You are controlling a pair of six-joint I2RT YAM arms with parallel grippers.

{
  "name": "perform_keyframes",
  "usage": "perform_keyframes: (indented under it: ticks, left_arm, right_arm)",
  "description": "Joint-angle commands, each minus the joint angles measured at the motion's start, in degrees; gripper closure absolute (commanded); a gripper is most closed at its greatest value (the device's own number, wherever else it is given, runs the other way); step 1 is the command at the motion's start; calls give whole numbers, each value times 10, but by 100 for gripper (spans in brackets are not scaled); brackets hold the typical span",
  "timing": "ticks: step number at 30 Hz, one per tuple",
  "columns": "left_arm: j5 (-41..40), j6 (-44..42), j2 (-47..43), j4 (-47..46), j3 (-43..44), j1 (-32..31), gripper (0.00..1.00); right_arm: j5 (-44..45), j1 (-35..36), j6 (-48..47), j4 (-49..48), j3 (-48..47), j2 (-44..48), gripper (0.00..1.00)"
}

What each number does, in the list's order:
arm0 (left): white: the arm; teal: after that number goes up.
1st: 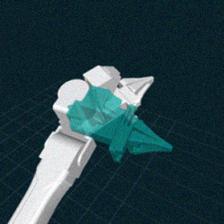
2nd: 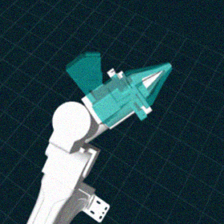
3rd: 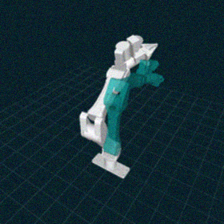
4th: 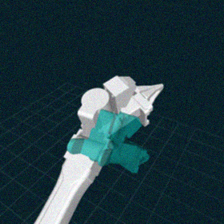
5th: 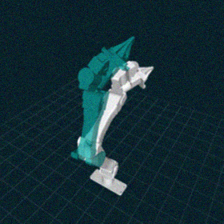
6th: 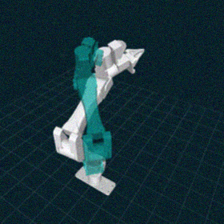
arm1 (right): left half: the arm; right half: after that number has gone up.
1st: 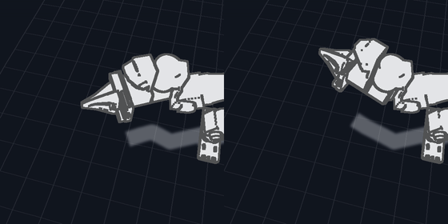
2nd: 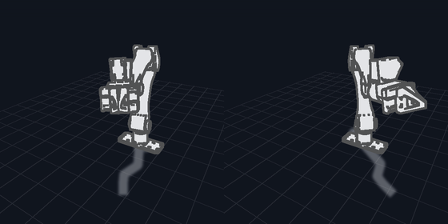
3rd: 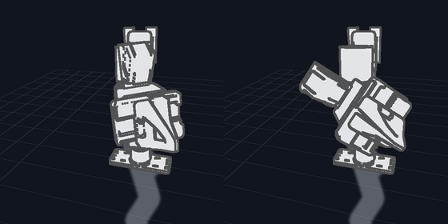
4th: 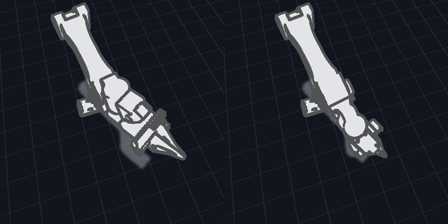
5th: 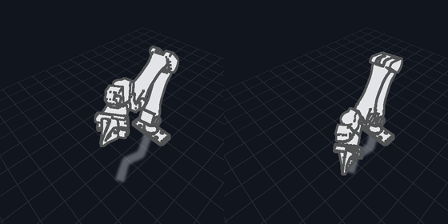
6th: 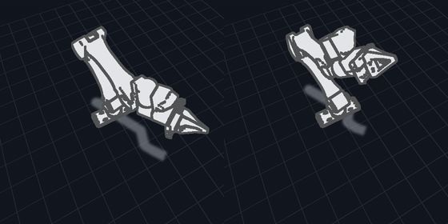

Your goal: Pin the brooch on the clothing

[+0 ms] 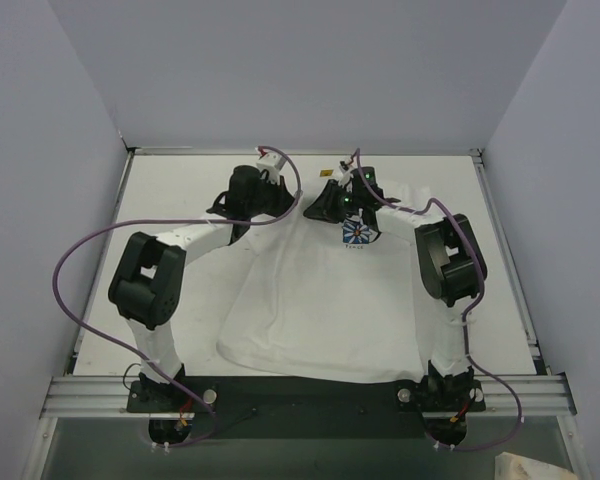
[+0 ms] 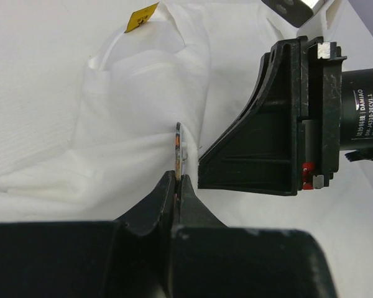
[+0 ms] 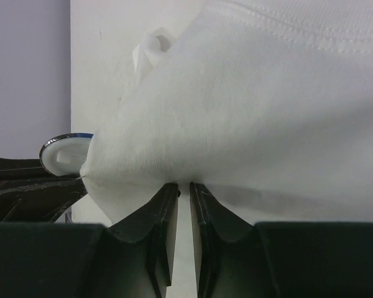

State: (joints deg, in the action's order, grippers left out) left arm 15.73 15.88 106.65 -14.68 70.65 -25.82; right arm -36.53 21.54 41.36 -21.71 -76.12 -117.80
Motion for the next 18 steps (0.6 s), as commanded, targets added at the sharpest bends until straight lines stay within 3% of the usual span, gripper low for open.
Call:
perform_keyframes:
  ticks: [1,5,18]
  left_arm:
    - [23,1,-43,-65,-3,3,100]
    - [28,6,-50,-77,-10,3,100]
    - [97,64,-65,-177,-51,34,100]
  right_arm:
    - [-11,7,5,-29,-25,4,88]
    - [-13,7,6,-29,-25,-2,94]
    - [-21,5,-10,-16,-17,1,95]
